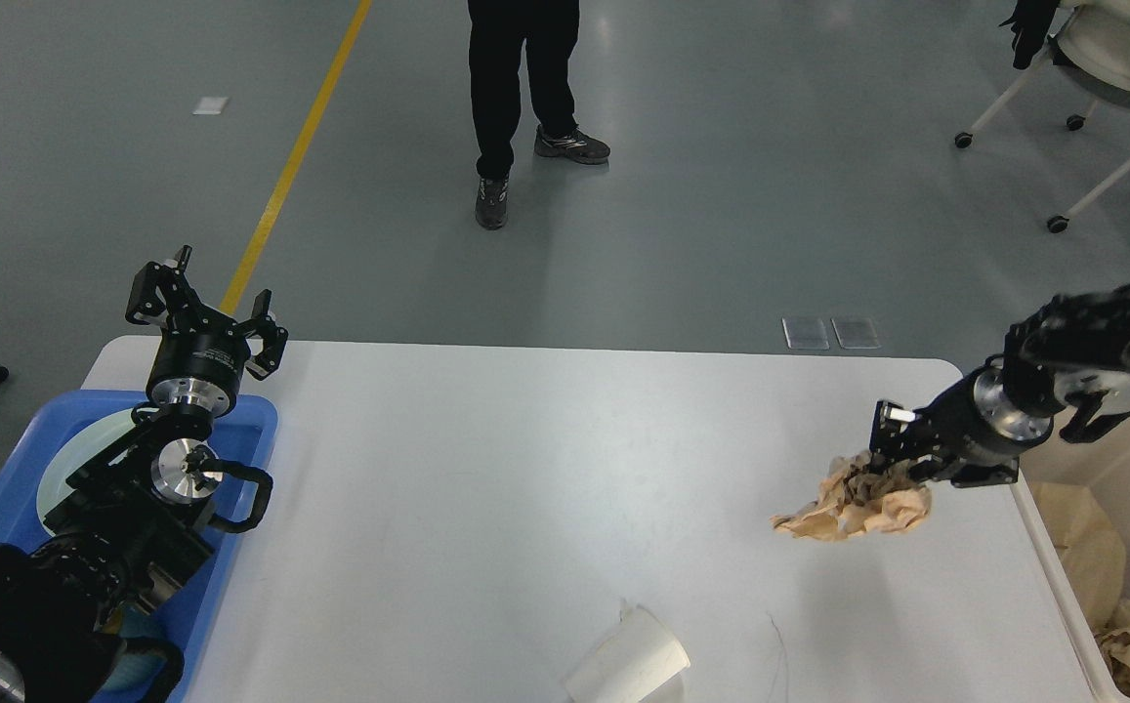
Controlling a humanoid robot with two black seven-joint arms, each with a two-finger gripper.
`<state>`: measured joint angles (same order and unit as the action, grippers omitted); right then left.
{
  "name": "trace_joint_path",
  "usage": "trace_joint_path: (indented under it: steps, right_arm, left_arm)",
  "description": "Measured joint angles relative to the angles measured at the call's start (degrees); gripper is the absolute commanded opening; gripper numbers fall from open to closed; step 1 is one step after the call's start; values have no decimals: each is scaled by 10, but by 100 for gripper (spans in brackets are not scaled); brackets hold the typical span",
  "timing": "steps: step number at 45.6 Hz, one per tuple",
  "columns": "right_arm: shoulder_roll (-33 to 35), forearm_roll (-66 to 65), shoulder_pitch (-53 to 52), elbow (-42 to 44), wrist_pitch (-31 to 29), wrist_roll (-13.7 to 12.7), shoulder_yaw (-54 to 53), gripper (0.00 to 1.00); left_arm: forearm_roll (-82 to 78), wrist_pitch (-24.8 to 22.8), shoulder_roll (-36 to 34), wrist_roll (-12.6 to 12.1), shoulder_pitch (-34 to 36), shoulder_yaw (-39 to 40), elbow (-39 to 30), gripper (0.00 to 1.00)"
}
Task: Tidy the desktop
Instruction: 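Lift the second crumpled paper and drop it into the beige bin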
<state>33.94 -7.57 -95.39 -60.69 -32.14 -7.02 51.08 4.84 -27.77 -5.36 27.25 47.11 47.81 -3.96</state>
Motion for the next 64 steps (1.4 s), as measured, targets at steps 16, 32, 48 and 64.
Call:
trace_joint_path:
  steps: [16,32,48,64]
  right_arm:
    - [77,-1,-248,0,-124,0,2,0]
    - [90,-34,-164,104,-87,0,4,0]
    - [89,-26,174,345,139,1,-5,22]
    - [45,-25,374,405,222,3,-28,99]
  left_arm:
    - [0,0,0,0,0,0,0,96]
    - [0,0,0,0,0,0,0,96]
    - [0,0,0,0,0,0,0,96]
    - [0,0,0,0,0,0,0,96]
